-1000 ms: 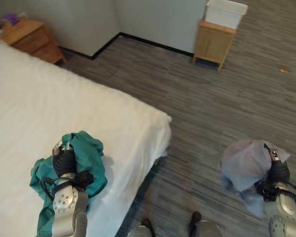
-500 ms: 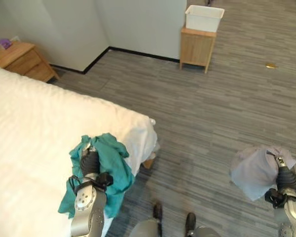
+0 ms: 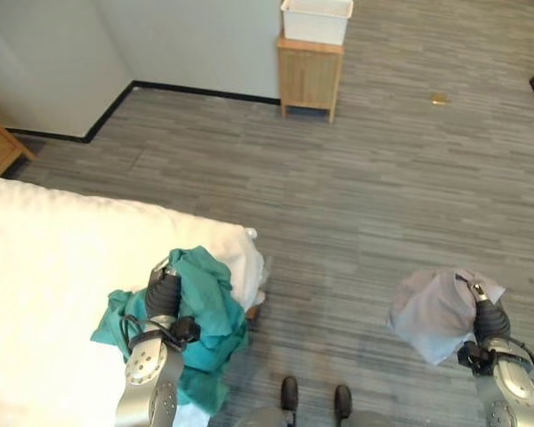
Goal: Pick up bed clothes into laundry basket.
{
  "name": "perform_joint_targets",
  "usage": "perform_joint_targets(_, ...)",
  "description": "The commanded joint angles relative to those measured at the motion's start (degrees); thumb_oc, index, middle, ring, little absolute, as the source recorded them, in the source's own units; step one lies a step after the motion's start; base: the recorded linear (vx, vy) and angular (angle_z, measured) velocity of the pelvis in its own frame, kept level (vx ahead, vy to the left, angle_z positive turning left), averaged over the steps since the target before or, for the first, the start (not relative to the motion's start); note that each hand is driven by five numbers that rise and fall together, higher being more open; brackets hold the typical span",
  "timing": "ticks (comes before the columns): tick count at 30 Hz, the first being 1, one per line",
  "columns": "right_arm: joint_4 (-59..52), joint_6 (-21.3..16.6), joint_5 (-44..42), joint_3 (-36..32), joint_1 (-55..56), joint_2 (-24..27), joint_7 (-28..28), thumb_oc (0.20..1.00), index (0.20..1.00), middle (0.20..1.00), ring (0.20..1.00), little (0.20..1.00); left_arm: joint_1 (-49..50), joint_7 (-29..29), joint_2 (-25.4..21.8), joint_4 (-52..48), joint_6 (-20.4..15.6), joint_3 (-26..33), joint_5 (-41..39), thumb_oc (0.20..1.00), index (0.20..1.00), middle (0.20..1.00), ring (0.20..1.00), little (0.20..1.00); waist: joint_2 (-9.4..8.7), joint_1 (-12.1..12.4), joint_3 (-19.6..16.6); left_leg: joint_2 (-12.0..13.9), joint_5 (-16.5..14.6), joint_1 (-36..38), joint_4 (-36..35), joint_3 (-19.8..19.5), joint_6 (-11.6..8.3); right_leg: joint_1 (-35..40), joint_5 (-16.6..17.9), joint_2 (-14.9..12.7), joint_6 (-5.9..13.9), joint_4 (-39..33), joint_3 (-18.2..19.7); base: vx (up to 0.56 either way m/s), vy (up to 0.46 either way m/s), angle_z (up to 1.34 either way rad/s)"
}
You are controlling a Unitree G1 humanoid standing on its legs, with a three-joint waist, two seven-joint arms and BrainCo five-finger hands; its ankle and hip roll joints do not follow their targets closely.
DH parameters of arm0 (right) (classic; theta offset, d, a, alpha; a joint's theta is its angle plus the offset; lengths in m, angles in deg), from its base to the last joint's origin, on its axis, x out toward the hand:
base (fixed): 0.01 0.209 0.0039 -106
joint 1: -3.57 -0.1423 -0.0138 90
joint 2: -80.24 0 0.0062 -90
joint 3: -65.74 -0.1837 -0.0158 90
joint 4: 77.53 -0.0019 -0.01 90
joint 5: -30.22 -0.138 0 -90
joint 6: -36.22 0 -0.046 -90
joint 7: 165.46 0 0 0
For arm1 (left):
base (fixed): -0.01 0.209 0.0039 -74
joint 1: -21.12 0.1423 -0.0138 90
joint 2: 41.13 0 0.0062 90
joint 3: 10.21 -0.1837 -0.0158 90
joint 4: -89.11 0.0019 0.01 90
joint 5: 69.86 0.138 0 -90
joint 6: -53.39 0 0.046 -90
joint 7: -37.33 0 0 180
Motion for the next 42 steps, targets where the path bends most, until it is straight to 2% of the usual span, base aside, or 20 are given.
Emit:
perform_joint_targets(1,-2.63,-3.79,0.33,-0.99,-3.22,2.98,-0.21,0.2,0.2,0.2,0.2,0.2,-1.63,-1.06,-1.53,-1.22,-3.1,3.1,0.6,0.2,0.2,0.2,0.2,0.2,1.36,0.86,-1.21,2.23,-3.74,-1.05,3.61,1.22,-1.04,-8.67,-1.0,1.73,1.69,20.46,-3.14,0.07,0.063,-0.55)
perform_joint_targets(2,-2.69,-3.47,0.88,-0.88,-2.73,2.59,-0.13,0.2,0.2,0.2,0.2,0.2,-2.01,-1.22,-2.14,-0.54,-3.2,2.77,0.6,0.2,0.2,0.2,0.2,0.2,2.19,-0.63,0.33,3.31,-4.12,0.87,3.6,0.82,-1.15,-14.52,4.1,2.04,4.05,26.91,-2.75,0.18,0.04,-0.52)
perform_joint_targets(4,-2.93,-3.41,0.81,-1.14,-2.2,2.1,-0.01,0.2,0.2,0.2,0.2,0.2,-2.72,-1.43,-2.36,0.12,-3.47,2.57,0.65,0.2,0.2,0.2,0.2,0.2,2.4,-1.63,0.76,3.73,-4.6,2.47,3.06,-0.1,-1.5,-17.37,3.53,1.54,3.55,26.45,-3.73,0.2,0.007,-0.23)
perform_joint_targets(6,-3.24,-3.49,0.18,-2.24,-0.74,1.29,-0.07,0.2,0.2,0.2,0.2,0.2,-3.31,-1.0,-2.48,-0.56,-3.4,2.53,0.59,0.2,0.2,0.2,0.2,0.2,2.71,-3.94,0.65,4.78,-6.51,6.06,1.35,-1.23,-2.96,-18.9,1.65,-0.28,1.27,14.32,-5.76,0.44,-0.134,0.48)
perform_joint_targets(9,-3.64,-3.86,0.01,-2.05,-0.81,0.86,-0.9,0.2,0.2,0.2,0.2,0.2,-4.7,-1.26,-3.15,0.33,-3.49,1.51,1.38,0.2,0.2,0.2,0.2,0.2,2.77,-5.74,0.48,7.14,-9.11,9.85,0.61,-2.36,-5.33,-20.58,4.86,-3.56,2.61,4.18,-3.86,0.54,-0.263,0.57)
perform_joint_targets(13,-3.01,-3.95,0.48,-0.19,-2.61,2.1,0.12,0.2,0.2,0.2,0.2,0.2,-5.12,-0.98,-2.55,0.7,-3.84,1.68,1.61,0.2,0.2,0.2,0.2,0.2,2.58,-5.6,-1.13,8.44,-11.98,13.61,2.39,-1.06,-6.75,-19.19,7.47,-5.8,3.27,3.98,-10.59,0.35,-0.215,0.08)
perform_joint_targets(16,-2.52,-3.7,-0.45,0.9,-3.3,2.7,0.9,0.2,0.2,0.2,0.2,0.2,-4.68,-0.98,-1.08,1.06,-3.93,1.78,0.37,0.2,0.2,0.2,0.2,0.2,3.38,-6.07,-2.38,12.11,-3.92,13.03,13.44,0.7,-9.14,-17.38,5.54,-2.76,0.71,7.23,-11.98,0.5,-0.344,-0.58)
perform_joint_targets(19,-0.93,-3.82,-2.03,1.71,-4.15,4.39,0.72,0.2,0.2,0.2,0.2,0.2,-5.82,-0.66,0.0,1.7,-4.02,1.41,-3.95,0.2,0.2,0.2,0.2,0.2,1.48,-5.48,-2.11,13.71,6.45,5.96,36.3,1.94,-10.0,-11.85,2.45,-1.72,-3.14,6.08,-12.92,0.45,-0.45,-0.51)
perform_joint_targets(20,-0.73,-3.4,-1.09,1.24,-3.68,6.12,-0.15,0.2,0.2,0.2,0.2,0.2,-6.9,-0.72,0.33,2.16,-3.93,0.73,-5.68,0.2,0.2,0.2,0.2,0.2,-0.42,-3.35,-0.25,13.3,5.87,-0.03,46.07,2.51,-9.54,-7.59,-0.29,-1.08,-5.38,5.2,-11.71,0.41,-0.475,-0.23)
perform_joint_targets(23,-1.73,-2.99,-0.47,0.07,-3.52,6.98,-1.27,0.2,0.2,0.2,0.2,0.2,-7.46,-1.27,0.63,2.23,-3.62,-0.05,-5.7,0.2,0.2,0.2,0.2,0.2,-1.5,-1.72,1.38,10.26,2.74,-8.77,49.43,2.35,-8.5,-3.46,-1.38,-1.13,-5.53,3.39,-10.01,0.34,-0.251,-0.1)
perform_joint_targets(26,-2.4,-3.23,-0.9,-0.62,-4.28,6.97,-1.53,0.2,0.2,0.2,0.2,0.2,-6.96,-1.07,1.12,2.45,-3.36,-0.81,-6.23,0.2,0.2,0.2,0.2,0.2,-0.9,0.62,1.68,8.84,1.31,-16.67,39.24,3.43,-8.31,1.65,-3.17,-1.56,-4.48,1.3,-9.27,0.62,-0.089,-0.05)
perform_joint_targets(27,-2.08,-3.52,-0.54,-0.27,-4.17,6.69,-1.6,0.2,0.2,0.2,0.2,0.2,-6.16,-1.12,1.13,2.8,-3.43,-0.55,-5.6,0.2,0.2,0.2,0.2,0.2,0.21,2.16,1.41,8.28,2.2,-18.33,27.53,4.42,-8.21,4.15,-4.73,-0.31,-4.1,0.36,-8.96,0.4,-0.006,-0.3)
perform_joint_targets(29,-2.07,-3.54,-0.54,-0.29,-4.17,6.7,-1.6,0.2,0.2,0.2,0.2,0.2,-6.16,-1.13,1.15,2.78,-3.43,-0.57,-5.58,0.2,0.2,0.2,0.2,0.2,-0.09,2.29,1.27,7.95,3.34,-17.9,26.05,4.75,-8.11,3.88,-4.3,-0.65,-4.09,0.21,-8.8,0.55,0.002,-0.36)
perform_joint_targets(30,-1.74,-3.51,1.46,1.26,-4.41,7.0,-1.02,0.2,0.2,0.2,0.2,0.2,-5.37,-1.5,1.95,3.45,-3.63,-0.16,-5.44,0.2,0.2,0.2,0.2,0.2,1.68,4.86,-0.3,6.76,8.56,-19.17,4.74,4.48,-8.66,9.08,-6.87,2.19,-3.35,-1.37,-7.73,0.74,0.009,-0.39)
perform_joint_targets(34,-1.42,-2.57,2.47,1.66,-4.23,7.03,-0.4,0.2,0.2,0.2,0.2,0.2,-4.51,-1.78,2.17,3.98,-3.35,0.55,-4.37,0.2,0.2,0.2,0.2,0.2,1.13,5.51,-2.1,6.59,11.21,-18.71,1.66,8.42,-9.11,14.45,-8.78,1.7,-2.78,-2.4,-6.32,0.71,-0.002,-0.46)
perform_joint_targets(37,-3.01,-1.78,3.04,1.83,-3.12,5.8,1.35,0.2,0.2,0.2,0.2,0.2,-4.08,-1.16,1.79,3.56,-3.28,0.6,-4.43,0.2,0.2,0.2,0.2,0.2,0.53,5.77,-5.14,6.51,10.5,-16.58,4.62,10.7,-6.35,16.72,-11.19,-0.01,-1.43,0.11,-6.66,0.56,0.07,0.02)
perform_joint_targets(38,-3.31,-1.63,3.46,2.11,-3.26,5.62,1.81,0.2,0.2,0.2,0.2,0.2,-3.66,-0.66,1.56,3.87,-2.89,0.39,-4.56,0.2,0.2,0.2,0.2,0.2,-0.47,6.11,-5.64,5.25,8.74,-16.36,6.43,11.16,-4.93,15.96,-8.96,-2.41,-0.02,5.06,-7.13,0.69,0.211,0.24)
perform_joint_targets(39,-3.48,-1.32,4.61,3.03,-4.17,5.1,2.53,0.2,0.2,0.2,0.2,0.2,-3.07,-0.14,0.67,4.7,-2.07,0.23,-4.46,0.2,0.2,0.2,0.2,0.2,-1.78,6.64,-5.45,2.85,4.6,-13.77,7.5,11.82,-2.1,11.85,1.78,-5.81,3.02,21.21,-6.72,0.48,0.188,-0.02)
perform_joint_targets(40,-3.47,-1.32,4.64,3.07,-4.24,5.06,2.52,0.2,0.2,0.2,0.2,0.2,-3.1,-0.14,0.64,4.7,-2.06,0.29,-4.46,0.2,0.2,0.2,0.2,0.2,-1.67,6.91,-5.56,3.11,4.65,-13.98,7.57,12.09,-2.01,11.38,1.9,-5.7,3.05,21.44,-6.32,0.44,0.244,-0.1)
perform_joint_targets(42,-3.73,-1.22,5.17,4.04,-5.73,4.34,3.04,0.2,0.2,0.2,0.2,0.2,-1.49,-0.35,-0.29,4.11,-1.59,1.62,-3.26,0.2,0.2,0.2,0.2,0.2,0.2,6.66,-4.07,3.34,1.11,-8.22,6.93,12.98,0.15,2.99,11.31,-9.8,4.53,39.31,-9.79,0.42,0.297,-0.07)
